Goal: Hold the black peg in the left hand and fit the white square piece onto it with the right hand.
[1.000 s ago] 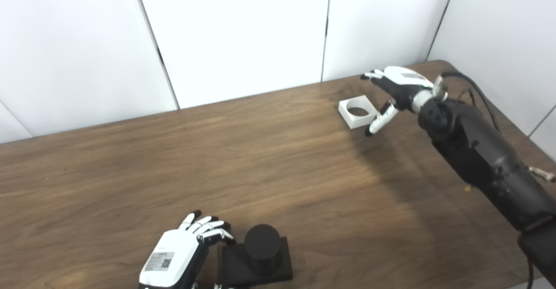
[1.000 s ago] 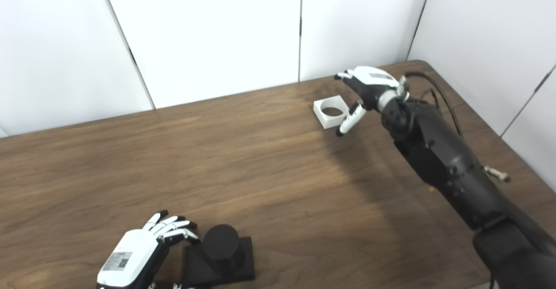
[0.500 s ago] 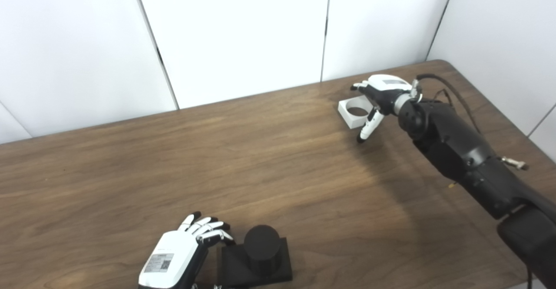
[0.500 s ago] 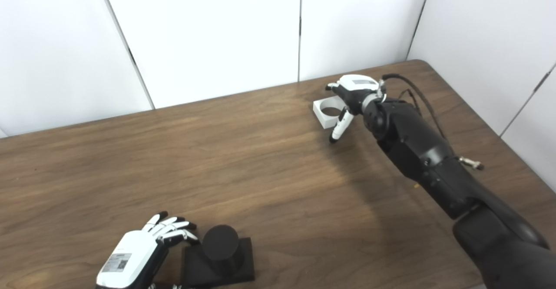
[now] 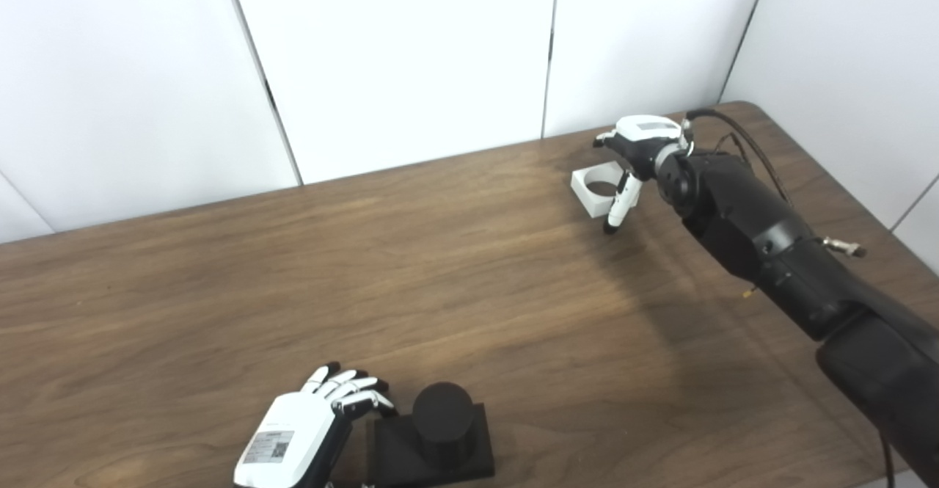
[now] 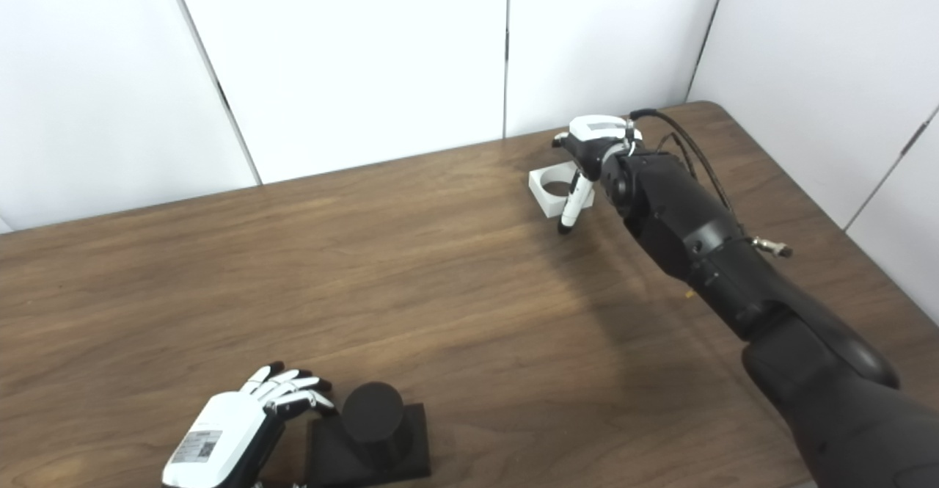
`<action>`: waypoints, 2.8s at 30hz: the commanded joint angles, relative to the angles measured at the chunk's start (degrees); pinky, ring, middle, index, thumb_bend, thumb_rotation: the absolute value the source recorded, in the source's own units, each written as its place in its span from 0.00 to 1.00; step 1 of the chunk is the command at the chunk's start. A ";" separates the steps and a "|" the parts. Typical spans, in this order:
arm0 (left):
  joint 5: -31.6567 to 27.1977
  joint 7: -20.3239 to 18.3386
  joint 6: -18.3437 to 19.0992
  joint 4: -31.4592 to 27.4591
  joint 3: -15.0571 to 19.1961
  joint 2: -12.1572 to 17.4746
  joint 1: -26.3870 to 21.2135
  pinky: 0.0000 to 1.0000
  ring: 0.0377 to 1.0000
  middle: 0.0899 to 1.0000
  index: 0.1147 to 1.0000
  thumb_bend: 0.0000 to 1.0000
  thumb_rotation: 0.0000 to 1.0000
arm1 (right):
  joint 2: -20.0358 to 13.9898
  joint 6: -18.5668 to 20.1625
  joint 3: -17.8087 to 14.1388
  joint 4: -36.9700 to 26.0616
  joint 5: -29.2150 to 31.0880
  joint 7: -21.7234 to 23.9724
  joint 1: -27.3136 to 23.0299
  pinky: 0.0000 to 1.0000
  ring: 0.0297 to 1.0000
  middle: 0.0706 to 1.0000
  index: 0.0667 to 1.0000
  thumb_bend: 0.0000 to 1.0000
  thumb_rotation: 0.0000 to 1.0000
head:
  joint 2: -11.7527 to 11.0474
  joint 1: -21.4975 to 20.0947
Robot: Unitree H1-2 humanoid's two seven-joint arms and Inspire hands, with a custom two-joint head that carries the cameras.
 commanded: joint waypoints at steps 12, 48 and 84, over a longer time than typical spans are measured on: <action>2.58 -4.76 1.42 0.48 -1.43 1.73 2.42 0.93 0.86 0.79 0.42 0.51 0.05 | -1.14 -2.22 -0.31 -0.51 -0.58 -1.90 -1.48 0.91 0.94 0.89 0.67 0.76 0.17 | 0.54 0.01; 2.81 -5.79 1.60 -0.69 -1.20 1.48 1.99 0.92 0.85 0.77 0.42 0.51 0.05 | -2.88 -9.61 -2.20 -5.61 1.25 -4.86 3.10 0.77 0.80 0.71 0.45 0.52 0.13 | 1.88 0.57; 4.73 -7.67 3.98 -0.52 -2.58 -1.30 1.81 0.92 0.86 0.79 0.42 0.51 0.05 | 6.76 -3.78 -4.07 -66.39 -3.82 39.67 1.95 0.86 0.83 0.73 0.45 0.52 0.13 | 5.07 4.68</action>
